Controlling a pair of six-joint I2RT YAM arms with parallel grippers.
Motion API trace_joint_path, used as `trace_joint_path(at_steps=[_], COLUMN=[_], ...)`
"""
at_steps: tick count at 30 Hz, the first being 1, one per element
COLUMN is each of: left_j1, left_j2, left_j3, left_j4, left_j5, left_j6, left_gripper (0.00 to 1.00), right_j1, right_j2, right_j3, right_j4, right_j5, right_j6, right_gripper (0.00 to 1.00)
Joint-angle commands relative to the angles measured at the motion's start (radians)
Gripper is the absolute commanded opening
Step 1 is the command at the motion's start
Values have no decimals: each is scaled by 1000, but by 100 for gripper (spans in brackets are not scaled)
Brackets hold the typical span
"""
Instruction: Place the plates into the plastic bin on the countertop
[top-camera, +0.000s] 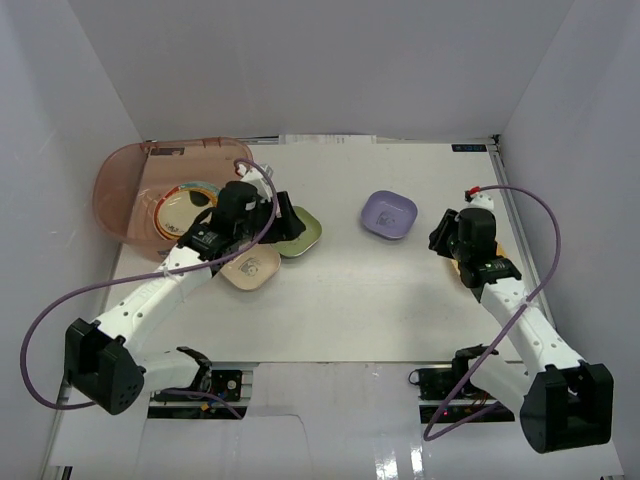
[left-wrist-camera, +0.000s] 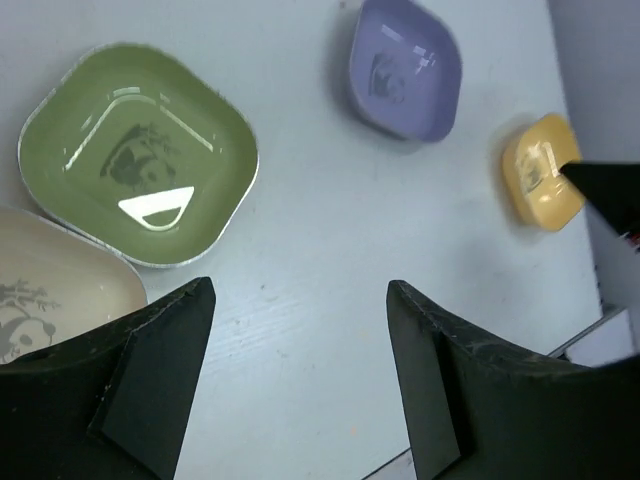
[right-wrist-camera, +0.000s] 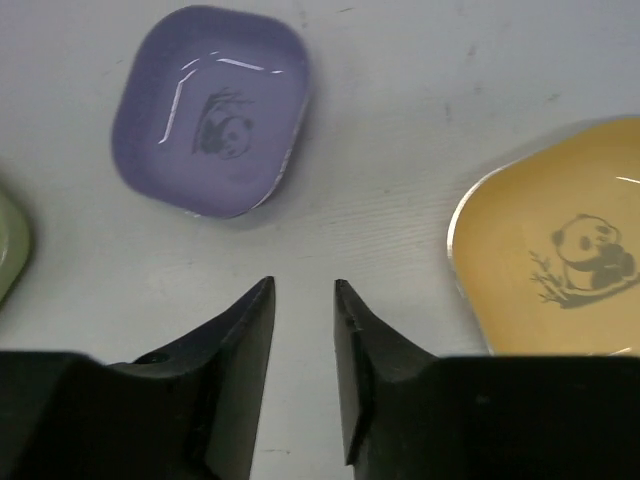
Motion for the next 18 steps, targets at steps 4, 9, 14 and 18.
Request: trace_joint_path(at_steps=[4,9,14,18], left_j1=[-56,-57,-57,-57], left_j2=[-41,-11,-6,28], left_j3=[-85,-127,-205,-225], left_j4=[-130,-219,-239,-237], left_j5=[-141,-228,-235,-213], left_j6=[107,132,144,169], left_gripper=[80,81,81,81], right_j1=[-94,-179,-195,-195], right_j2=[61,128,223,324], right_j3=[52,29,33,70], right_j4=[-76,-101,-125,-145], right_j5=[211,237,190,131], right_j6=[-61,-87,-102,-120], right_gripper=[51,63,64,63])
